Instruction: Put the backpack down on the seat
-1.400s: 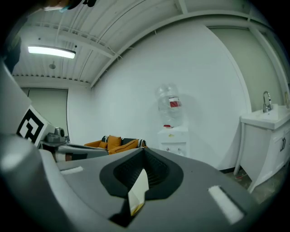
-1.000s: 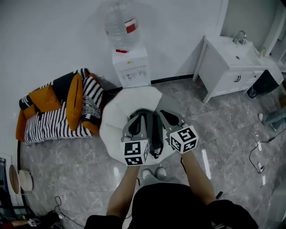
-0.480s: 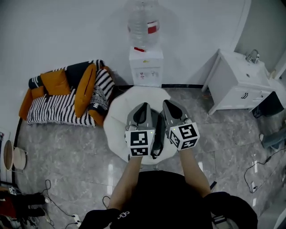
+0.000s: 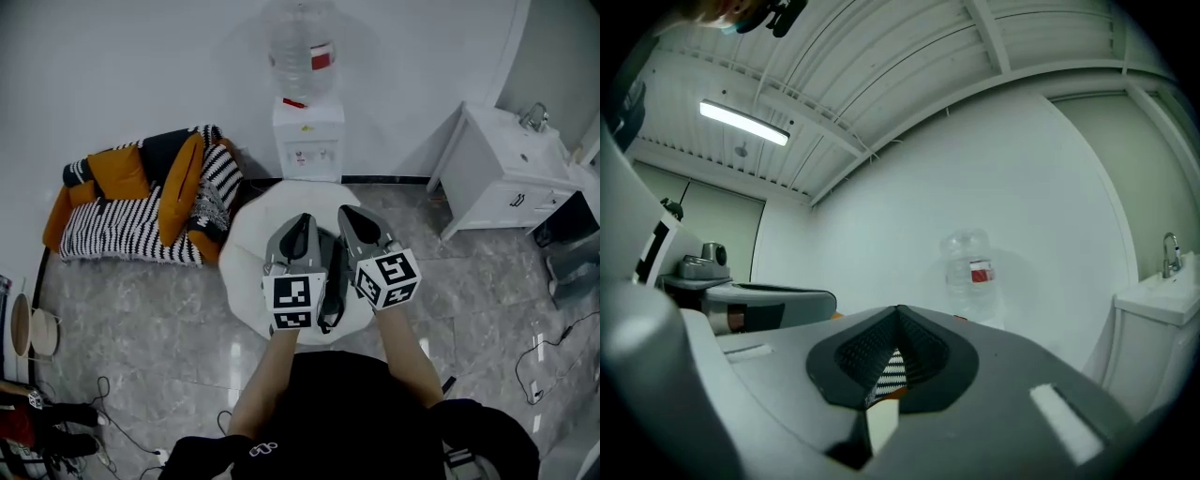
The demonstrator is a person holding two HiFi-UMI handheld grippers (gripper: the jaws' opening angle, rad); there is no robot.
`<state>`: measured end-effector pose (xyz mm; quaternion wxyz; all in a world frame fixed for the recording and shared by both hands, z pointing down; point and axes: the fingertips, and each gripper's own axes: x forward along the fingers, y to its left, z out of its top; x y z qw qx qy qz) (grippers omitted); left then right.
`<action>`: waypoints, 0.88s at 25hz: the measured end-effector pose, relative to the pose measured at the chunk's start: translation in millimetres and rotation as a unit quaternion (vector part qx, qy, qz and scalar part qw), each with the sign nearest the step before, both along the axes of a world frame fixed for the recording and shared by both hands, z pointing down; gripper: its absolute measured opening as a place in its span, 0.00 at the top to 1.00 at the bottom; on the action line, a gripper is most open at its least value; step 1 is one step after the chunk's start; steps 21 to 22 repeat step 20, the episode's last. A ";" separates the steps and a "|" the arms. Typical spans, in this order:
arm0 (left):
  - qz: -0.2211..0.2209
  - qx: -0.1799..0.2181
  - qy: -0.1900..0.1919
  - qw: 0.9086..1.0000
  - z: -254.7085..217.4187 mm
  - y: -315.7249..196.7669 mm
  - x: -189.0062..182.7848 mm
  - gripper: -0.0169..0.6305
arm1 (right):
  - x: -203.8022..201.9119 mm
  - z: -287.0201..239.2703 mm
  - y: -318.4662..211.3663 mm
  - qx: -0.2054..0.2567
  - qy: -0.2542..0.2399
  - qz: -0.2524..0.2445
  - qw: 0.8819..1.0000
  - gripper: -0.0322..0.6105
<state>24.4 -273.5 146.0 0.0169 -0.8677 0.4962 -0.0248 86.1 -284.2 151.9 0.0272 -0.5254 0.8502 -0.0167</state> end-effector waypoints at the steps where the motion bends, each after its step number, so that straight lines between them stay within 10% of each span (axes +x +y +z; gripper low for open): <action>1: 0.003 -0.003 -0.004 1.000 2.3 -0.7 2.9 0.97 | 1.6 0.6 -0.7 0.000 0.000 0.001 1.000 0.95; 22: 0.005 -0.023 -0.014 1.000 15.0 1.7 10.6 0.97 | 4.8 4.7 5.9 -0.002 -0.007 -0.018 1.000 0.95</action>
